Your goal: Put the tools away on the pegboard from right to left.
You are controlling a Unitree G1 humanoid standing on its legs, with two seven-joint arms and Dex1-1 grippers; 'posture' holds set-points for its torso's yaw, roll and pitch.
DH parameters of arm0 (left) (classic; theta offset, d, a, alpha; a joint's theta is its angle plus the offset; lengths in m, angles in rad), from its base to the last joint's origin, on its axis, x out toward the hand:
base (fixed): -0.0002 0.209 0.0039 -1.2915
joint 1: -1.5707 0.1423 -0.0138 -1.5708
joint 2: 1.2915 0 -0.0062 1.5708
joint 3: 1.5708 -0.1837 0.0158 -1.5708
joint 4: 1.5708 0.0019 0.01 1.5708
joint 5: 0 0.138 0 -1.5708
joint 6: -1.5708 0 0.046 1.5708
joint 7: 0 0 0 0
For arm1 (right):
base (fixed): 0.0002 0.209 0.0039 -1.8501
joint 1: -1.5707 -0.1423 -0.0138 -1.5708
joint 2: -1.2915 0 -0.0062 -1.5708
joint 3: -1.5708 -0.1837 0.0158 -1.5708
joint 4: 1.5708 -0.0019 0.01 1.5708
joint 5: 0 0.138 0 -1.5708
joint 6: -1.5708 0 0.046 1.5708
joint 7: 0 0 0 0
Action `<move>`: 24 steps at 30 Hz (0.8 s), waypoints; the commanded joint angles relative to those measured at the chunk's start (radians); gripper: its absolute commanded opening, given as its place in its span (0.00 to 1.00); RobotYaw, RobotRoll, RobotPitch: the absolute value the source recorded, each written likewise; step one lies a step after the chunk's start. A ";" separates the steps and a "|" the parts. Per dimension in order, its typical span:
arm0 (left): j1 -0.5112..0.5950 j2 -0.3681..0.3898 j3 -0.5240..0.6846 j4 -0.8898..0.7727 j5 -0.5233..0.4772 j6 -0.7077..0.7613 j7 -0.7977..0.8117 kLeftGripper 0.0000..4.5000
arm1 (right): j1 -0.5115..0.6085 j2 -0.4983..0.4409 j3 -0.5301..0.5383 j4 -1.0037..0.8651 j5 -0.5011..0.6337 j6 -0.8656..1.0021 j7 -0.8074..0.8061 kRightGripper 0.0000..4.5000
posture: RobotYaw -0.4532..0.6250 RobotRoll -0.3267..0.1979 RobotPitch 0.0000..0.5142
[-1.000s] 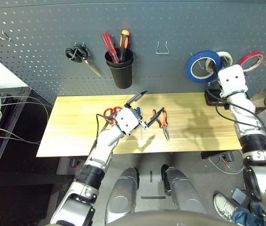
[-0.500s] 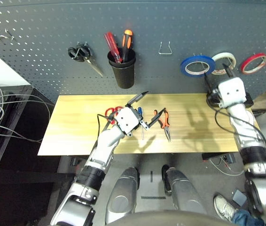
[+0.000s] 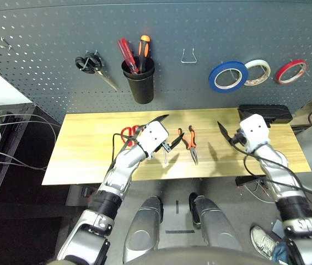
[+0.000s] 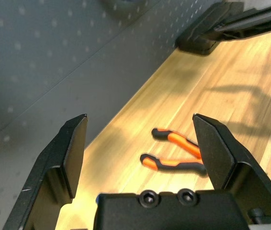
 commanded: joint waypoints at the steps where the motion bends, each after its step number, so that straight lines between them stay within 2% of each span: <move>1: 0.007 -0.002 -0.009 0.008 0.018 0.087 0.002 1.00 | -0.076 0.073 -0.011 0.119 0.040 0.153 -0.025 0.99 | 0.51 0.62 0.42; 8: -0.008 -0.003 -0.013 -0.005 0.024 0.243 0.003 1.00 | -0.243 0.171 -0.051 0.332 0.079 0.423 -0.093 0.99 | 0.53 0.62 0.44; 19: -0.021 0.001 -0.019 0.019 0.022 0.345 -0.044 1.00 | -0.373 0.214 -0.076 0.565 0.078 0.466 -0.172 0.99 | 0.55 0.62 0.48; 24: -0.024 0.006 -0.013 0.032 0.024 0.346 -0.045 1.00 | -0.417 0.229 -0.067 0.647 0.065 0.458 -0.174 0.99 | 0.55 0.62 0.49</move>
